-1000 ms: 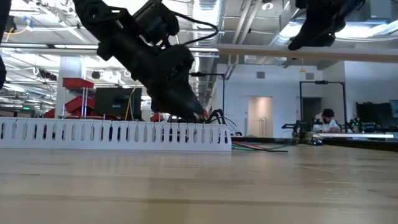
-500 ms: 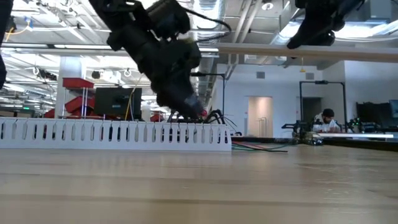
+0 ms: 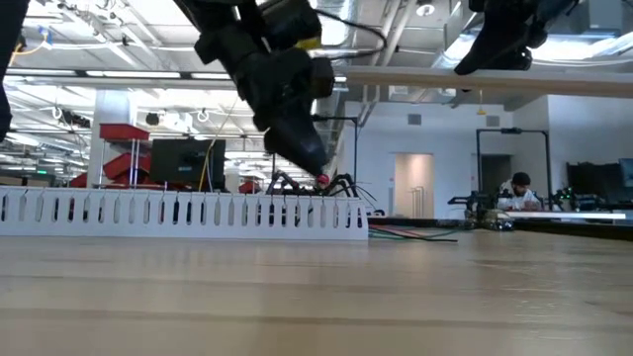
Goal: Ziptie cables
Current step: Close the white cable duct
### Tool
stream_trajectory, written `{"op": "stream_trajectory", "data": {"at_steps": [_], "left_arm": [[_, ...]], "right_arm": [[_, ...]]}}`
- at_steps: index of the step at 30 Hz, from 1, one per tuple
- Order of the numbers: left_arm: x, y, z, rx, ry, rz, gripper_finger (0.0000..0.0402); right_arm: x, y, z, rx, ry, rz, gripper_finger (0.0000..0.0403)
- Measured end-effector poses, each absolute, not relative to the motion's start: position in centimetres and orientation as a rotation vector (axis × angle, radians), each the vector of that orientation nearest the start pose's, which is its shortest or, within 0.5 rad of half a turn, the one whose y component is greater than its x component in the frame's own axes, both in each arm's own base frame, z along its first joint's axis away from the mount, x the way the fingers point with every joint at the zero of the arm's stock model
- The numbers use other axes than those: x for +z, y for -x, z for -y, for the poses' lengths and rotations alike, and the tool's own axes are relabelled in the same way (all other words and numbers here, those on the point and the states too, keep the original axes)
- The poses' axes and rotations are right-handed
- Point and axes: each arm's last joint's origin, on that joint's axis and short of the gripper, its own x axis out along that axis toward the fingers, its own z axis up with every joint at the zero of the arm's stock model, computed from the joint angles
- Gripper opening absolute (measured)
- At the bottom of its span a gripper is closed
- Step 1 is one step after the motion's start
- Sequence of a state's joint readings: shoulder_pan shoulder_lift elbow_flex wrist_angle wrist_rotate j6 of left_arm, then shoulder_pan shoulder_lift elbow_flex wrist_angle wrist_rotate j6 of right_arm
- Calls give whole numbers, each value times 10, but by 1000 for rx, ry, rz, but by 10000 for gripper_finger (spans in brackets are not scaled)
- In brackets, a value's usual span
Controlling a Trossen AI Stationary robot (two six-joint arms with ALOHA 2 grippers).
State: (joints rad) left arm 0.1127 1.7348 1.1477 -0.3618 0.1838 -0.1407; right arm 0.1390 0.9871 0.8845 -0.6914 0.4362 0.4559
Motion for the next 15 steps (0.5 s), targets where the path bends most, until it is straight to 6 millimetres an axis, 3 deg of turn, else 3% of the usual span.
{"op": "stream_trajectory", "data": {"at_steps": [8, 15], "left_arm": [[201, -358, -46, 58, 262, -898, 267], [175, -366, -46, 100, 302, -951, 290]], "right_arm": [[291, -190, -15, -427, -201, -689, 218], [291, -190, -15, -426, -199, -693, 219]]}}
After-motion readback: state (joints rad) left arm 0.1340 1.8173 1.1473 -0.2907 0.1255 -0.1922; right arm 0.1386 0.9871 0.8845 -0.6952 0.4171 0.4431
